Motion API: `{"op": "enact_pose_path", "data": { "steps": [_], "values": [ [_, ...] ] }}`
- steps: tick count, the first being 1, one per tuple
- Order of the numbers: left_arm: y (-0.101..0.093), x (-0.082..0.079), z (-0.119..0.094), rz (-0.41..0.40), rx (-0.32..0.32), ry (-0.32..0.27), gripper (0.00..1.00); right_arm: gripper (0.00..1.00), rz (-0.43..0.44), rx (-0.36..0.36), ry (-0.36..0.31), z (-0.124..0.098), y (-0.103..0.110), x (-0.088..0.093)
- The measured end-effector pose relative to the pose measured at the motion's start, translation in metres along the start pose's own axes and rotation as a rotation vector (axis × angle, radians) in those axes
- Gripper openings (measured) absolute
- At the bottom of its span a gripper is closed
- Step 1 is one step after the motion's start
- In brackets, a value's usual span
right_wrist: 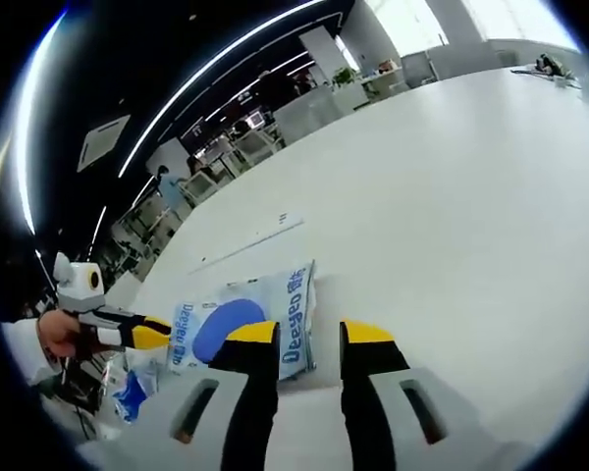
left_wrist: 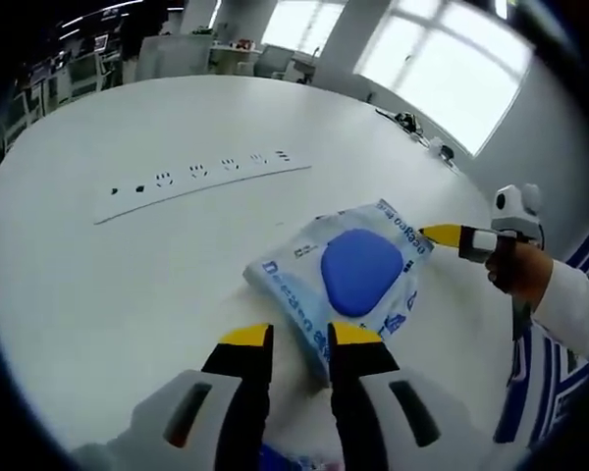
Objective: Arrange the tabletop items into an orderly group along one side of the table until the central work area is clear of visible clutter.
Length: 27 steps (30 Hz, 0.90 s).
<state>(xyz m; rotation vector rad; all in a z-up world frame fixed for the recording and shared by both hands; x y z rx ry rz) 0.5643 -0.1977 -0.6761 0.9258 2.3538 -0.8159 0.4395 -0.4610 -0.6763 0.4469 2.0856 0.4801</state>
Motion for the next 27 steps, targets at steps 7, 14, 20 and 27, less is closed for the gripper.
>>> {"op": "enact_pose_path", "data": {
  "steps": [7,14,20,27],
  "values": [
    [-0.001,-0.003,-0.01,-0.001,-0.001,-0.018,0.29,0.26,0.007,-0.004,-0.015,-0.006,0.005,-0.004],
    [-0.001,-0.005,-0.018,0.005,-0.013,-0.032,0.4,0.31,0.001,-0.01,-0.024,-0.011,0.009,-0.006],
    [0.002,-0.006,-0.027,0.006,-0.023,-0.043,0.45,0.35,-0.002,-0.017,-0.027,-0.017,0.014,-0.007],
    [0.007,-0.006,-0.038,0.011,-0.043,-0.053,0.55,0.4,-0.011,-0.041,-0.036,-0.021,0.022,-0.01]
  ]
}}
Point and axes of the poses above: the point that each gripper's makers call its tool centre point, and the gripper's own axes: z roughly forward along the fingers, y roughly to its left, x roughly out of its underside, the point moved 9 cm from there along -z, roughly backward along the fingers
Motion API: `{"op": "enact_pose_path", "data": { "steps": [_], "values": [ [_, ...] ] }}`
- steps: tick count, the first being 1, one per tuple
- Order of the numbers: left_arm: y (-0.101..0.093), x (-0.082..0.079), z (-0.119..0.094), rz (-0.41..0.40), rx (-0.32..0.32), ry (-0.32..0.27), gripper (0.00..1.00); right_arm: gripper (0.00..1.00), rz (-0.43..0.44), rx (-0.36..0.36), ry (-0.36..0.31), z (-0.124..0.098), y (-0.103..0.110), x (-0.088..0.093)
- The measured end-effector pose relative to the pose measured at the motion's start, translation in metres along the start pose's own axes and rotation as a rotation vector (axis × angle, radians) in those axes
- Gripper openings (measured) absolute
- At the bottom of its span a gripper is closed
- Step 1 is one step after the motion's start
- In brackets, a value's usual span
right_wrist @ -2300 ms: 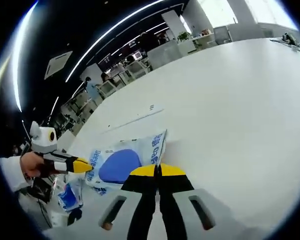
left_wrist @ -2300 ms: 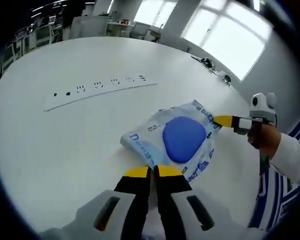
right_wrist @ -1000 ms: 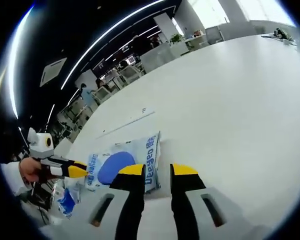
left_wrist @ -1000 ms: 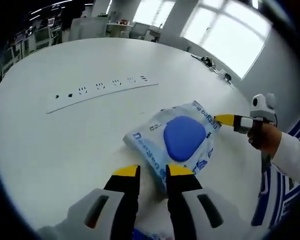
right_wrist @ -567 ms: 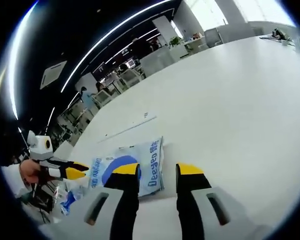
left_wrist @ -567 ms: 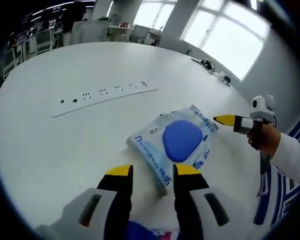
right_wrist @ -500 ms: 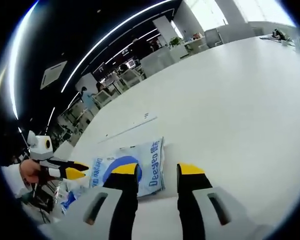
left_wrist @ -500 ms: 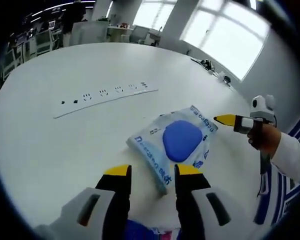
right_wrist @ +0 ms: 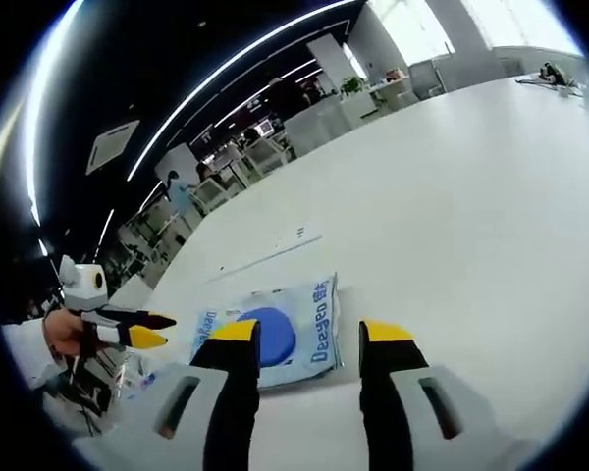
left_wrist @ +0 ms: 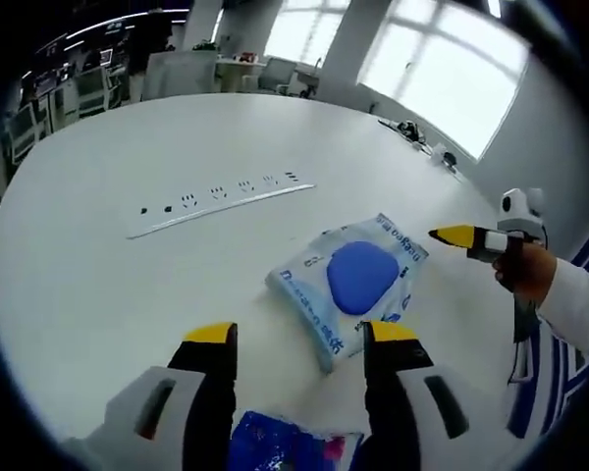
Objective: Arrange the tabletop items into an orderly group along one side of the table until the central work area is clear of visible clutter.
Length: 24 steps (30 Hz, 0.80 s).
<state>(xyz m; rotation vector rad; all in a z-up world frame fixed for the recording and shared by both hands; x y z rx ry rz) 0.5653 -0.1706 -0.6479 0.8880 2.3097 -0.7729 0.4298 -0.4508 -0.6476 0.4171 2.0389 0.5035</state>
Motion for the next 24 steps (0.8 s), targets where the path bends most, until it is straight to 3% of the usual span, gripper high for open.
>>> {"op": "enact_pose_path", "data": {
  "steps": [13,24],
  "values": [
    [0.006,-0.006,-0.026,0.002,-0.035,-0.04,0.61,0.48,-0.033,-0.032,-0.012,-0.011,0.015,-0.008],
    [0.011,-0.008,-0.053,-0.001,-0.08,-0.082,0.68,0.5,-0.113,-0.058,-0.019,-0.02,0.026,-0.02]
  ]
}}
Point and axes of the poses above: the point that each gripper's makers call its tool centre point, and the gripper's own axes: z roughly forward along the fingers, y roughly to its left, x roughly out of its underside, the point moved 9 cm from there along -z, roughly backward along the fingers
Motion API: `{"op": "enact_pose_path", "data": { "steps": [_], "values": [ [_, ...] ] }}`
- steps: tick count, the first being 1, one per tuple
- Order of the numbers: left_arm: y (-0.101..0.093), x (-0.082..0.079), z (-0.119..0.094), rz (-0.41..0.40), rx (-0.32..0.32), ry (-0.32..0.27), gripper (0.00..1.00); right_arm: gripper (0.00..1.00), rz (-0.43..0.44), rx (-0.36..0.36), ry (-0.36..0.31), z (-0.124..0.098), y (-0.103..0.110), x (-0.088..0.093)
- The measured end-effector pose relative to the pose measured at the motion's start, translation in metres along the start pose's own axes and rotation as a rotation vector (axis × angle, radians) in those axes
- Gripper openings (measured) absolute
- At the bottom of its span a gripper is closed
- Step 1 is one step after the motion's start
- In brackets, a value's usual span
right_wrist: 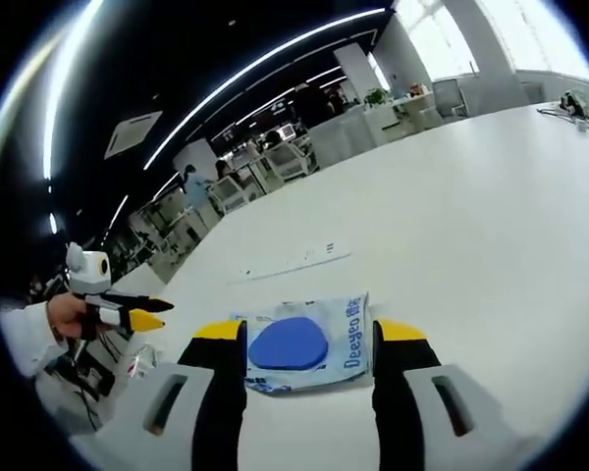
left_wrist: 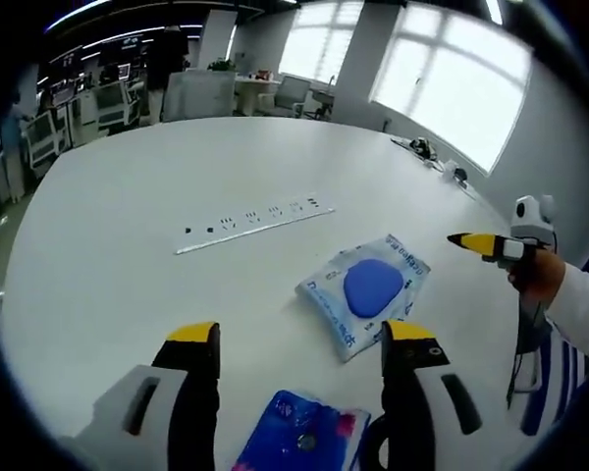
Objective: Arrange the tabletop items into an orderly group along one side of the table until the central work area is clear of visible clutter.
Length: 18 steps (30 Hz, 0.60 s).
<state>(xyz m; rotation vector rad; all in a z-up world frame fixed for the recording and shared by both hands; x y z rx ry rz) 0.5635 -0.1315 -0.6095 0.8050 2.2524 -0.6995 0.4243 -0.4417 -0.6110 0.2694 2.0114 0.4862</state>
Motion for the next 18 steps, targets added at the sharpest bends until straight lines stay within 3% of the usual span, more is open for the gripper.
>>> {"op": "enact_pose_path", "data": {
  "steps": [18],
  "values": [
    [0.018,0.012,-0.058,-0.034,-0.075,-0.055,0.71,0.53,-0.113,-0.077,0.026,0.0,0.04,0.0]
  ]
}}
Point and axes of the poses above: the point that each gripper's makers call its tool centre point, and the gripper's own axes: z roughly forward along the fingers, y roughly to its left, x roughly out of its underside, the point moved 9 cm from there along -z, roughly backward along the fingers
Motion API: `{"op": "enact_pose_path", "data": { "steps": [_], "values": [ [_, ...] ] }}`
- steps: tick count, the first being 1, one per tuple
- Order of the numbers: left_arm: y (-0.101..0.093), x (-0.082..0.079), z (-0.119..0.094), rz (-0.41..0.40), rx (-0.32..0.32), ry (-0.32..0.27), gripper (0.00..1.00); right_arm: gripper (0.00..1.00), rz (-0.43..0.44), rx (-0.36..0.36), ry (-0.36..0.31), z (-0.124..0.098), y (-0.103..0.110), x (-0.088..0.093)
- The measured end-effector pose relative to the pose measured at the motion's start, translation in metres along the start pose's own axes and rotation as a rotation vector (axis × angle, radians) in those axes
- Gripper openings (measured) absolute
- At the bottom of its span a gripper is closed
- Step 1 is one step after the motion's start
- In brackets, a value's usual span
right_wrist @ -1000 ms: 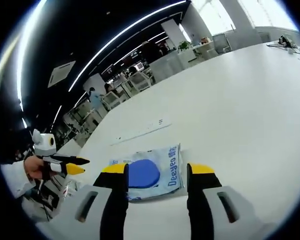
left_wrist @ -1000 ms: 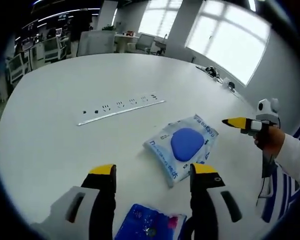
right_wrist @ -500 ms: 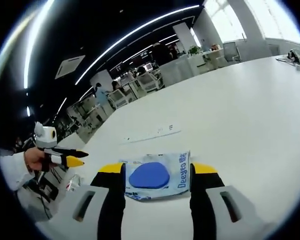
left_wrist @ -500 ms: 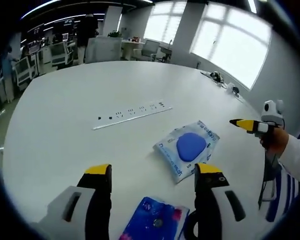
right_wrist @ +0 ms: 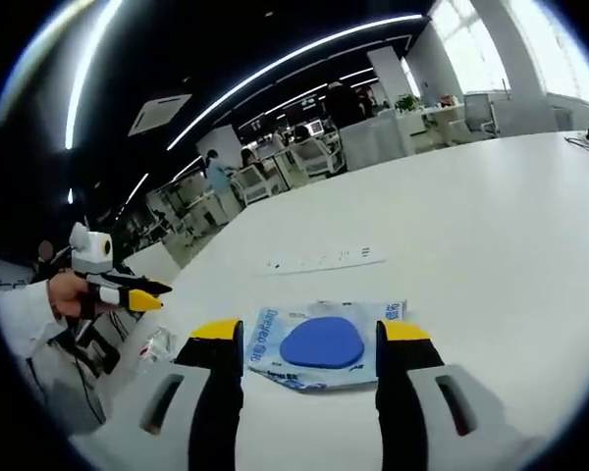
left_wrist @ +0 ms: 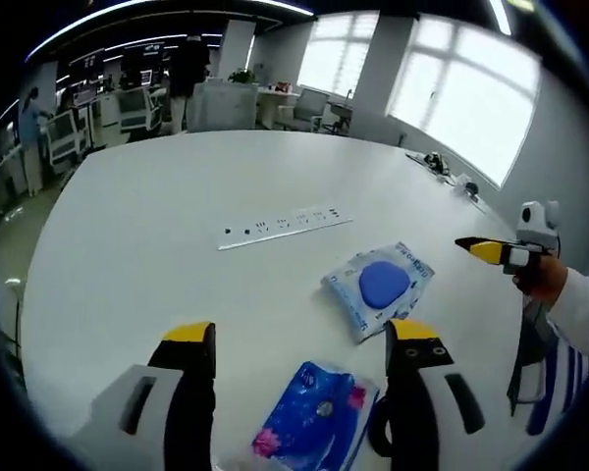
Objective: Arrange the tabletop items into an orderly group along one side of the table until the central work area is clear of visible clutter.
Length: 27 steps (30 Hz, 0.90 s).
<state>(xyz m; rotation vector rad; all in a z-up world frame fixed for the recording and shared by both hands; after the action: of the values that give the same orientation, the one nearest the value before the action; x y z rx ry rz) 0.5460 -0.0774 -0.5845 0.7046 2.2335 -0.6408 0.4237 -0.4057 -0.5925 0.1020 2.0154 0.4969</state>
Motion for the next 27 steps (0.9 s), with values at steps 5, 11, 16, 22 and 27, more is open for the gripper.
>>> {"op": "enact_pose_path", "data": {
  "steps": [5,11,16,22,27],
  "values": [
    [0.004,0.007,-0.016,-0.007,-0.022,-0.002,0.71,0.53,-0.027,-0.023,0.01,0.002,0.013,0.001],
    [0.004,0.018,-0.038,-0.028,-0.042,-0.023,0.71,0.53,-0.056,-0.055,0.029,0.006,0.028,0.004],
    [0.007,0.026,-0.05,-0.038,-0.056,-0.023,0.72,0.53,-0.077,-0.071,0.046,0.009,0.036,0.006],
    [0.009,0.037,-0.064,-0.056,-0.069,-0.027,0.72,0.54,-0.111,-0.103,0.068,0.012,0.048,0.008],
    [0.008,0.044,-0.074,-0.065,-0.073,-0.03,0.72,0.56,-0.134,-0.125,0.082,0.014,0.057,0.01]
  ]
}}
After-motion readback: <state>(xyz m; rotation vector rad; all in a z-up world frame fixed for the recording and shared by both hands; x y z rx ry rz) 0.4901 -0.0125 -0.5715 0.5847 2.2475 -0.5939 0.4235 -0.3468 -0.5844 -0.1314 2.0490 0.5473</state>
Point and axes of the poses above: the point that each gripper's makers call its tool centre point, and the gripper's own axes: z roughly forward along the fingers, y roughly to its left, x roughly out of its underside, the point moved 9 cm from there along -z, roughly backward along the fingers
